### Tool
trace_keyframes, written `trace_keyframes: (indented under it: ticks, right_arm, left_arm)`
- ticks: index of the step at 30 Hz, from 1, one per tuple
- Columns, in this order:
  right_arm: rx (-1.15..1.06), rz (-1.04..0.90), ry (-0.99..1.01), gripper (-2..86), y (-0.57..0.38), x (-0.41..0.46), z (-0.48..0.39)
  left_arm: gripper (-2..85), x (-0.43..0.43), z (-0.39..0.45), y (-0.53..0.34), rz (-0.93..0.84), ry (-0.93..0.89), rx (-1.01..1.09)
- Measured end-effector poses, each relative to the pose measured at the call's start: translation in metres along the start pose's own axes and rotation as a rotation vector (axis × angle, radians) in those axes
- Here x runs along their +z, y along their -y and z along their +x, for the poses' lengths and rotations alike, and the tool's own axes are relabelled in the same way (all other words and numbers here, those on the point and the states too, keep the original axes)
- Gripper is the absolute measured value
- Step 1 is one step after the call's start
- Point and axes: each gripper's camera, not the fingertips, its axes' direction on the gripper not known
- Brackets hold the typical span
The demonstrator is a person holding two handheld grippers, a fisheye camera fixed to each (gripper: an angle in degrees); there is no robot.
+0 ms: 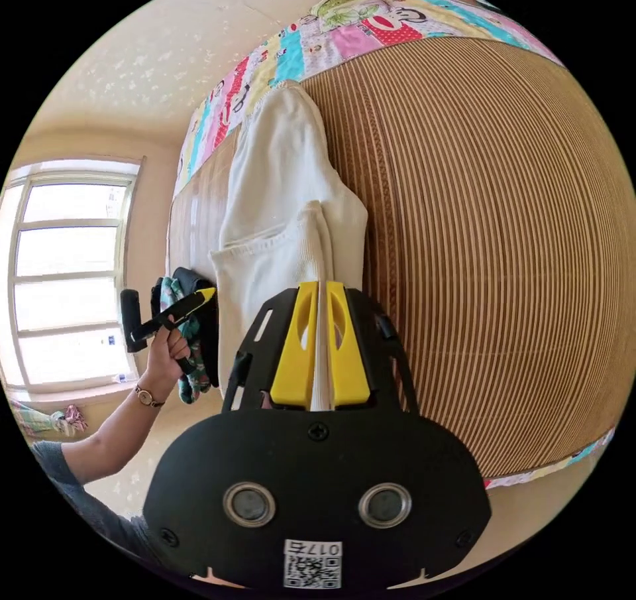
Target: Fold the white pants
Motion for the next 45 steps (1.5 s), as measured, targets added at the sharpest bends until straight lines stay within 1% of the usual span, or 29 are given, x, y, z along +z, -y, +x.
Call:
trace_keyframes:
  ticks: [1,2,3,5,6,8,10,13,15,18,19,21,22,23,25,27,29,31,33,35,36,38,40,41,42,43,44,45]
  right_arm:
    - [0.043,-0.019,0.01,5.6,-0.002,0.002,0.01]
    - [0.037,0.001,0.03,6.5,-0.007,-0.002,0.013]
    - [-0.004,0.049,0.077,8.4,-0.021,-0.01,0.016]
    - [-0.022,0.054,0.108,11.7,-0.045,-0.016,0.024]
    - [-0.021,0.037,0.133,14.1,-0.062,-0.017,0.031]
    - [-0.02,-0.02,0.181,18.0,-0.085,-0.013,0.046]
    - [0.025,-0.136,0.206,20.3,-0.107,0.003,0.072]
    - [0.081,-0.223,0.222,19.4,-0.119,0.021,0.1]
    - [0.084,-0.213,0.227,18.2,-0.119,0.022,0.109]
    - [0.098,-0.225,0.238,16.3,-0.11,0.019,0.124]
    - [0.063,-0.23,0.299,15.6,-0.107,0.018,0.128]
    - [0.073,-0.247,0.307,14.9,-0.104,0.016,0.137]
    - [0.084,-0.245,0.309,14.5,-0.104,0.014,0.143]
    - [0.094,-0.246,0.317,14.3,-0.103,0.013,0.147]
    - [0.156,-0.24,0.371,12.8,-0.103,0.014,0.166]
    - [0.185,-0.236,0.419,10.4,-0.104,0.015,0.179]
    - [0.222,-0.226,0.507,8.4,-0.106,0.011,0.191]
    - [0.247,-0.214,0.67,7.1,-0.114,-0.002,0.205]
    - [0.25,-0.224,0.756,6.6,-0.126,-0.015,0.213]
    - [0.25,-0.261,0.831,6.4,-0.144,-0.027,0.216]
    - [0.252,-0.299,0.883,6.3,-0.161,-0.034,0.215]
    - [0.299,-0.365,0.947,6.2,-0.195,-0.041,0.213]
    - [0.44,-0.407,1.045,6.2,-0.246,-0.052,0.209]
    - [0.491,-0.41,1.079,6.2,-0.259,-0.055,0.207]
    - [0.593,-0.415,1.142,6.2,-0.283,-0.061,0.203]
    - [0.684,-0.423,1.196,6.2,-0.302,-0.067,0.197]
    - [0.72,-0.423,1.215,6.2,-0.308,-0.069,0.194]
    - [0.769,-0.412,1.233,6.2,-0.315,-0.075,0.188]
  left_arm:
    - [3.6,0.001,-0.013,0.0,0.006,0.006,-0.056]
    - [5.3,-0.002,-0.024,-0.002,0.011,-0.044,-0.083]
    - [6.1,-0.004,-0.029,-0.005,0.013,-0.078,-0.089]
    - [9.3,-0.019,-0.042,-0.03,0.036,-0.136,-0.078]
    - [10.2,-0.021,-0.044,-0.038,0.033,-0.144,-0.064]
    - [15.9,-0.023,-0.06,-0.073,-0.046,-0.202,-0.033]
    - [19.7,-0.017,-0.075,-0.099,-0.125,-0.237,-0.045]
    - [20.5,-0.003,-0.09,-0.131,-0.222,-0.2,-0.036]
    - [20.1,-0.008,-0.094,-0.135,-0.2,-0.195,-0.021]
    - [19.0,-0.019,-0.099,-0.122,-0.239,-0.165,0.0]
    - [18.5,-0.024,-0.098,-0.116,-0.264,-0.153,0.03]
    - [17.0,-0.021,-0.098,-0.111,-0.363,-0.199,0.066]
    - [16.8,-0.018,-0.098,-0.113,-0.42,-0.197,0.076]
    - [16.6,-0.02,-0.1,-0.116,-0.436,-0.166,0.077]
    - [16.1,-0.032,-0.109,-0.115,-0.394,-0.164,0.062]
    - [14.6,-0.041,-0.126,-0.108,-0.384,-0.195,0.005]
    - [10.8,-0.041,-0.151,-0.098,-0.444,-0.318,-0.083]
    - [9.1,-0.053,-0.163,-0.09,-0.457,-0.382,-0.099]
    - [8.5,-0.074,-0.162,-0.083,-0.486,-0.44,-0.03]
    - [8.2,-0.113,-0.155,-0.079,-0.552,-0.563,0.071]
    - [8.1,-0.123,-0.155,-0.081,-0.573,-0.594,0.082]
    - [8.0,-0.161,-0.153,-0.097,-0.673,-0.671,0.084]
    - [8.0,-0.185,-0.154,-0.119,-0.755,-0.718,0.038]
    - [7.9,-0.199,-0.155,-0.134,-0.796,-0.77,-0.022]
    - [7.9,-0.206,-0.157,-0.141,-0.811,-0.806,-0.057]
    - [8.0,-0.22,-0.158,-0.152,-0.823,-0.889,-0.117]
    - [8.0,-0.23,-0.16,-0.158,-0.836,-0.972,-0.183]
    - [8.0,-0.233,-0.161,-0.16,-0.847,-1.01,-0.22]
